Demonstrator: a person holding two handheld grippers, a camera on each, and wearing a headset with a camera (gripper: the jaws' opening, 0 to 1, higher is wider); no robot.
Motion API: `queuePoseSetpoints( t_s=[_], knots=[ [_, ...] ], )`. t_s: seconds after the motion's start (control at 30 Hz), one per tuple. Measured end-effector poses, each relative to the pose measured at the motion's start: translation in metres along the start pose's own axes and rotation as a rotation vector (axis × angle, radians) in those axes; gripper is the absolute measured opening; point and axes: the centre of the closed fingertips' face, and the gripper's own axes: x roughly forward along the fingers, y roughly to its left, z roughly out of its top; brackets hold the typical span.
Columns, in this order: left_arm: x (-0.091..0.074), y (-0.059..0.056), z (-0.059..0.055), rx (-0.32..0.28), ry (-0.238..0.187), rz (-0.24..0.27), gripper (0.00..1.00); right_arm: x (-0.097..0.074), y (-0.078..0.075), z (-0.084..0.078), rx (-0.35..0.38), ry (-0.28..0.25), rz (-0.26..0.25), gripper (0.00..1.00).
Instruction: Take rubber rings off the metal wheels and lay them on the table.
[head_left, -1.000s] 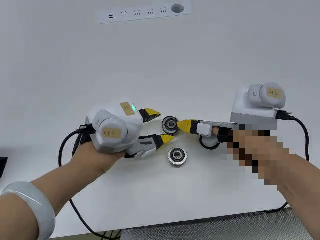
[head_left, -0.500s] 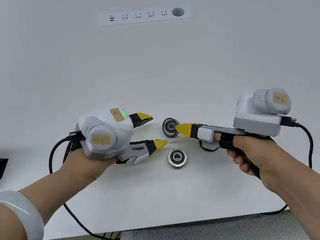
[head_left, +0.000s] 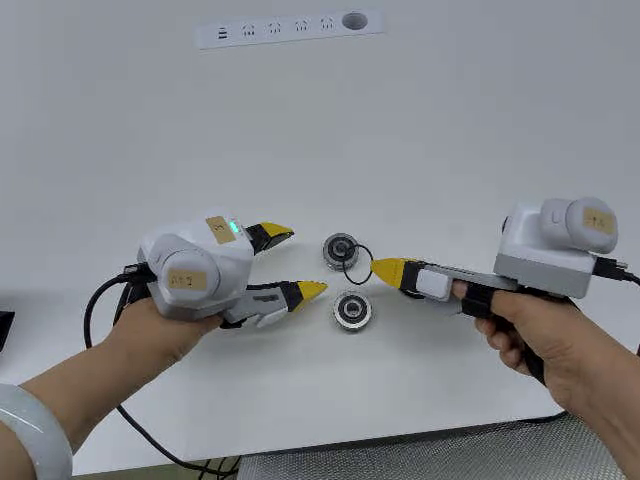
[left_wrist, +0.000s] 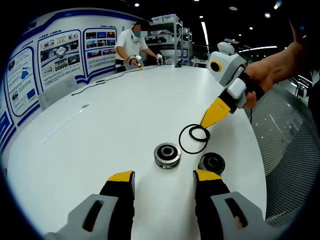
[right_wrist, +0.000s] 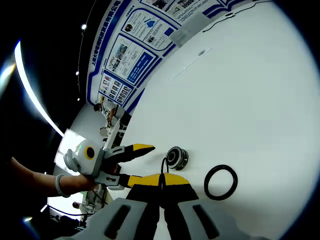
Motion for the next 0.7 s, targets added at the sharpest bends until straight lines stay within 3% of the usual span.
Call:
queuePoseSetpoints(
  t_s=[0.2, 0.37, 0.7],
  knots=[
    [-0.002, 0.0, -0.005, -0.005, 0.012, 0.004, 0.54, -0.02, -0.015, 0.001, 0.044, -0.038, -0.037, 0.02],
    [-0.004, -0.001, -0.008, -0.013, 0.015, 0.006, 0.54, -0.033, -0.03, 0.004, 0.07, -0.062, -0.072, 0.02],
    [-0.006, 0.0, -0.012, -0.022, 0.02, 0.011, 0.52, -0.035, -0.05, -0.003, 0.089, -0.049, -0.124, 0.02]
  ],
)
